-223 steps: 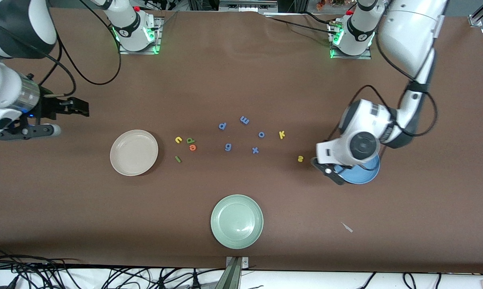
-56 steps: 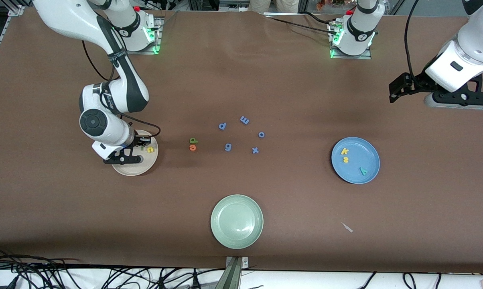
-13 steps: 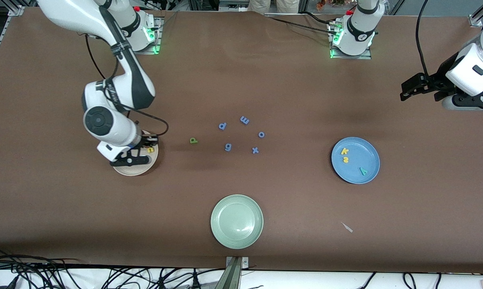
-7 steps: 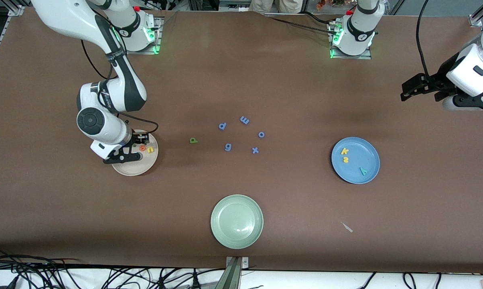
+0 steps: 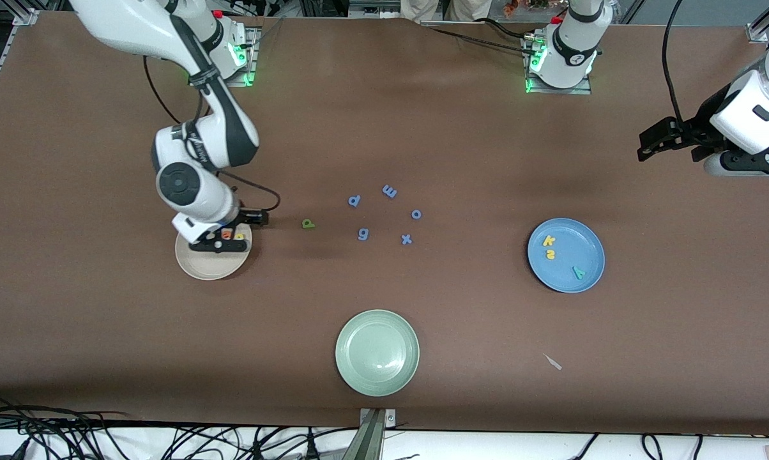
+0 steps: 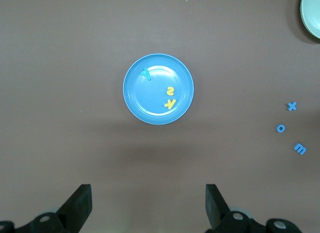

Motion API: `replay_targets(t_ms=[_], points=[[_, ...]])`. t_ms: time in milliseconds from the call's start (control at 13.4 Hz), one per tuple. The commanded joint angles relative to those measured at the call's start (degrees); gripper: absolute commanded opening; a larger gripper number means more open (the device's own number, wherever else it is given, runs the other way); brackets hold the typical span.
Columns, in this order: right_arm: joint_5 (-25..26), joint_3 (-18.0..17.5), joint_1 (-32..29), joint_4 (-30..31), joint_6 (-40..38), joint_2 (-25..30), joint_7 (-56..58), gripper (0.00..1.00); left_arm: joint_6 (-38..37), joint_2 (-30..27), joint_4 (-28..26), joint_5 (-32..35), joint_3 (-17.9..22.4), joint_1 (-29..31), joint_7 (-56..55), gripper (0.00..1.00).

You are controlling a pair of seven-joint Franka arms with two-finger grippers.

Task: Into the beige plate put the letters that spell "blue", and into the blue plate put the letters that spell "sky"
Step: 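Grasp the green p letter with the right gripper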

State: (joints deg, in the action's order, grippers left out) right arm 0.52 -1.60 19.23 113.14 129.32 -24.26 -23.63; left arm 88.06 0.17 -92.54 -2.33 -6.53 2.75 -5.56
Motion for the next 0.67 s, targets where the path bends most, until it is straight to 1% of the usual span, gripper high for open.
replay_targets(t_ms=[0, 74, 298, 596], points=[[0.18, -0.69, 3.34, -2.21, 0.58, -2.35, -9.82, 0.85, -0.44, 0.36, 1.05, 1.02, -0.5, 0.24, -0.16, 1.0], [0.09, -0.69, 4.57, -2.83, 0.84, -3.32, -12.99, 0.85, -0.44, 0.36, 1.05, 1.02, -0.5, 0.24, -0.16, 1.0], [0.01, -1.56, 7.22, -3.63, 6.27, -7.1, -18.98, 0.85, -0.44, 0.27, 0.96, 1.02, -0.5, 0.24, 0.02, 1.0], [0.01, -1.83, 8.01, -3.45, 9.8, -9.22, -21.11, 0.85, -0.44, 0.36, 1.05, 1.02, -0.5, 0.24, 0.02, 1.0]])
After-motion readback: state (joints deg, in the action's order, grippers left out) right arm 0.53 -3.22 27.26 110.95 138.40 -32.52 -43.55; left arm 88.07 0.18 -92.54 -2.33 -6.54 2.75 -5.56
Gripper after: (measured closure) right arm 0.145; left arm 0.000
